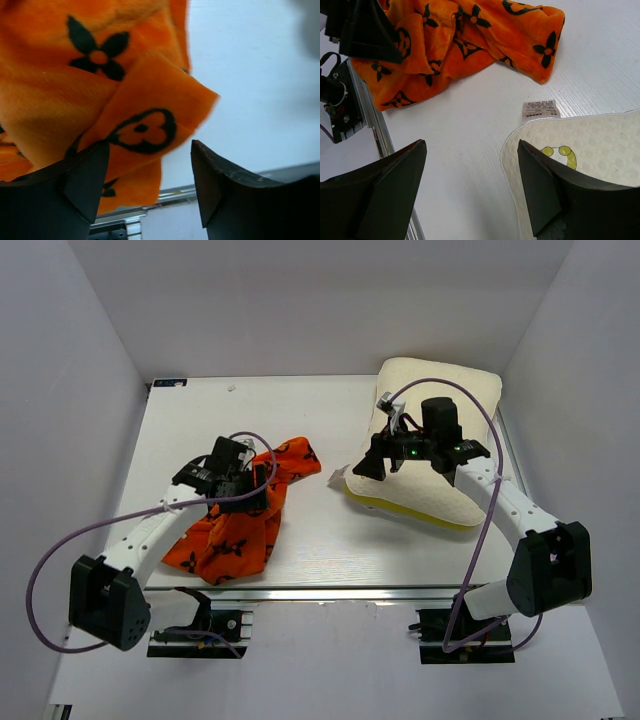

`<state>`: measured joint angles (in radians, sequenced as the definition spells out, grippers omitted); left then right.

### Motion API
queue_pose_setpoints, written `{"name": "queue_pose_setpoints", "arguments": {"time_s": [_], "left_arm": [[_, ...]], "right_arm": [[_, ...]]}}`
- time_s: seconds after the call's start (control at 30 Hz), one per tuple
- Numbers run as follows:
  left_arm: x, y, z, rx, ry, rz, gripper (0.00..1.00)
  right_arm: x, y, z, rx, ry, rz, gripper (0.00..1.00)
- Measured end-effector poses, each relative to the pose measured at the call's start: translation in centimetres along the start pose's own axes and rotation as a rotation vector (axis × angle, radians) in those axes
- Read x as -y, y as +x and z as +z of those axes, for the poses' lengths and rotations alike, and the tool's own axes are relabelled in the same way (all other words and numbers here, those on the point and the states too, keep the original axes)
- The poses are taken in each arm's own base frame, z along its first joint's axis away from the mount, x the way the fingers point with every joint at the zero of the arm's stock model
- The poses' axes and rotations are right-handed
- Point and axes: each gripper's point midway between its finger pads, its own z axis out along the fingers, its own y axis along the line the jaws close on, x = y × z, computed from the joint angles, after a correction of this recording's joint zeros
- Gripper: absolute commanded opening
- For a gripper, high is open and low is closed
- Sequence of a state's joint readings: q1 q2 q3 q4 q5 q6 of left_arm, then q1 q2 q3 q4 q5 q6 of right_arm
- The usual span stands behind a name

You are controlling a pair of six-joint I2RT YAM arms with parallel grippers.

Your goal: Put the pillow into the pillowcase

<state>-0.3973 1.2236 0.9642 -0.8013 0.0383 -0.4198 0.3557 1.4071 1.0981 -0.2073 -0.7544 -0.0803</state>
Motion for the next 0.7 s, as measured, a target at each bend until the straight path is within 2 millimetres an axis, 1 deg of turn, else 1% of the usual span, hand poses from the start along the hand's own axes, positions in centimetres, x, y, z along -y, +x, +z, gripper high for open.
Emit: {"name": "queue_pose_setpoints", "arguments": {"time_s": [0.1,0.17,0.23,0.3,0.37,0.43,0.47,0.53,0.7], "left_arm": [[-1.3,-0.2,0.9,-0.009,-0.083,0.002,0.70],[-1.8,-0.7,0.7,0.009,-0.118,0.006,0.69],[-1.8,-1.7,0.1,0.043,-0.131,0.010,0.68],[-1.4,-3.1,-0.9,0.093,-0.122,0.018,0.69],[-1.1,-4.4,-2.0,0.159,-0.107,0.026,0.73],[-0.9,-5.2,-3.0,0.206,-0.100,0.033,0.77],[-1.0,-5.3,-3.2,0.219,-0.100,0.036,0.78],[-1.0,-5.4,-3.1,0.216,-0.100,0.043,0.80],[-0.9,-4.5,-1.2,0.153,-0.093,0.062,0.80]], "right_arm": [[0.0,0.0,0.0,0.000,0.000,0.000,0.78],[0.0,0.0,0.0,0.000,0.002,0.000,0.79],[0.1,0.0,0.0,-0.001,0.005,0.000,0.79],[0.1,0.1,0.0,-0.001,0.008,0.000,0.79],[0.2,0.2,0.0,-0.003,0.009,0.001,0.79],[0.2,0.4,0.0,-0.006,0.009,0.005,0.79],[0.2,0.4,0.0,-0.006,0.008,0.005,0.79],[0.2,0.4,0.0,-0.006,0.008,0.004,0.79],[0.2,0.4,0.1,-0.007,0.008,0.005,0.79]]}}
